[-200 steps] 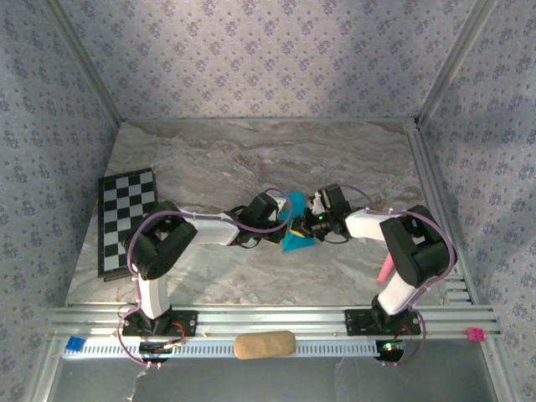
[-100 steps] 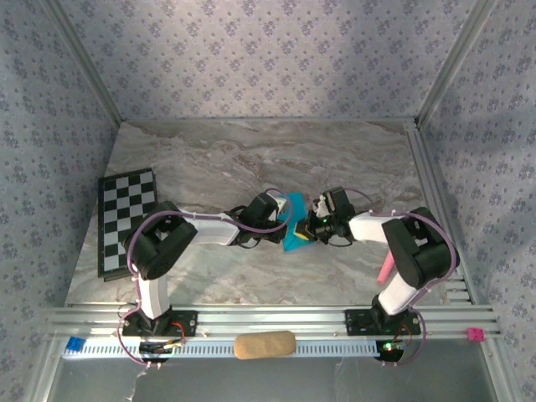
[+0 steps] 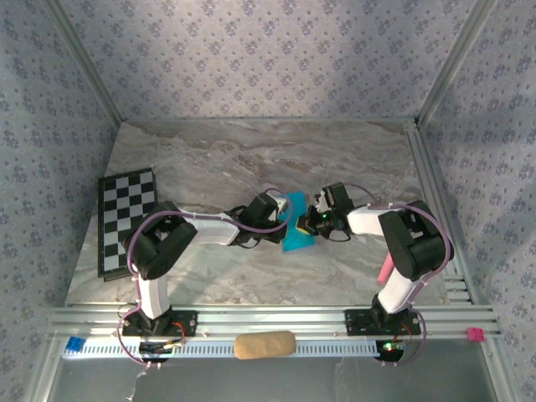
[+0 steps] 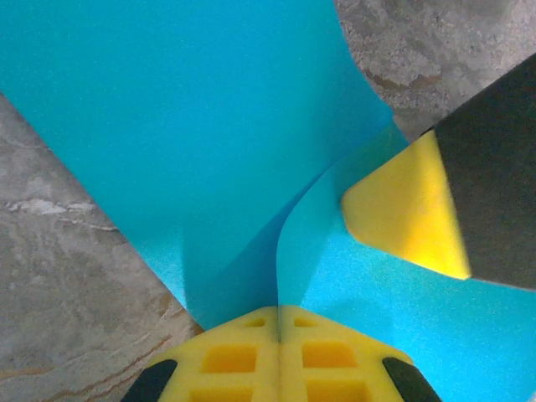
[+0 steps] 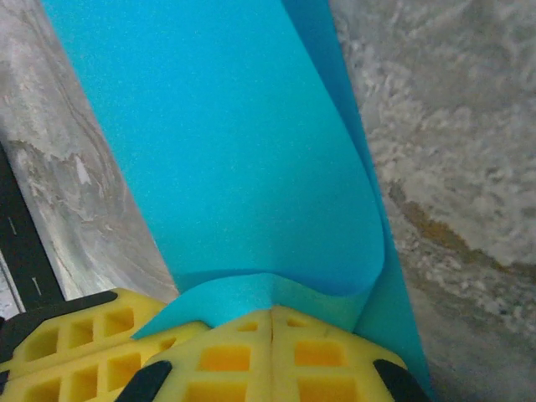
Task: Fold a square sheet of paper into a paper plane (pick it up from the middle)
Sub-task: Fold the triangle a second time at the center of the table.
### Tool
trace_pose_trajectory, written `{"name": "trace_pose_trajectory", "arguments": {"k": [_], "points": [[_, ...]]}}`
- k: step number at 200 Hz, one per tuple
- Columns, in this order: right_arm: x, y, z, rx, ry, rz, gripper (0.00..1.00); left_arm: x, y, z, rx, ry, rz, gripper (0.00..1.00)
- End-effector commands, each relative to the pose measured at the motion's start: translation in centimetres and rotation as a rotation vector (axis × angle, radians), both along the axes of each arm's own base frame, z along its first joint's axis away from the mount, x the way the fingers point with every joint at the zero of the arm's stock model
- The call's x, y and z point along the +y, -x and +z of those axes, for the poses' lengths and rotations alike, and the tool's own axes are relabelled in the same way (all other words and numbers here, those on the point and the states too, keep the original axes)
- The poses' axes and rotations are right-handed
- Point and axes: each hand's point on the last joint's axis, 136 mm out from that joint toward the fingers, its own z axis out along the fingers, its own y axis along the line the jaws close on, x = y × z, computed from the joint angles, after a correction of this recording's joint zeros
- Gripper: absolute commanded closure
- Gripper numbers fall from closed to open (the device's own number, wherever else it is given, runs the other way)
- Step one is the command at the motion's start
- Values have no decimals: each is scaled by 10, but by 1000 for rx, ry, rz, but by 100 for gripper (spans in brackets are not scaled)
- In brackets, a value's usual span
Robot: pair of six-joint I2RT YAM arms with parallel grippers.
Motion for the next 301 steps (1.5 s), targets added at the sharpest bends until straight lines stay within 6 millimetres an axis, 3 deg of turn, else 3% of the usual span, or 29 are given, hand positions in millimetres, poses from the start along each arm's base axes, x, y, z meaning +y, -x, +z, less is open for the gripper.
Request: {"name": "trace_pose_trajectory", "arguments": {"k": [1,55,83,112,130,166,209,247,274,301], "points": [[-15,12,-22,49,70,-21,100,13,8,-17,48,-70,-10,97],[-5,-6,17,-42,28,24,100,13,8,-17,47,-72,-12,97],[-9,-11,4,-20,74,18,100,12,7,-17,48,-73,-14,97],[-27,-4,-26,44,140,-48,100,14,9,-20,49,-97,-32,97],[-34,-5,-31,53,127,-97,100,16,10,-21,51,-101,-32,97],[-34,-16,-18,-3,67,-135,100,21,13,-24,53,-110,-27,97],[-51,-23,-18,8,160,-183,100,21,13,-24,51,-104,-24,97],[-56,-31,-9,-35,138,-234,98,21,12,-24,51,-105,-24,97],[-55,-34,-4,-29,107,-227,98,20,12,-23,48,-102,-24,97],[-43,-35,19,-120,70,-159,96,19,11,-22,48,-99,-22,97]]}}
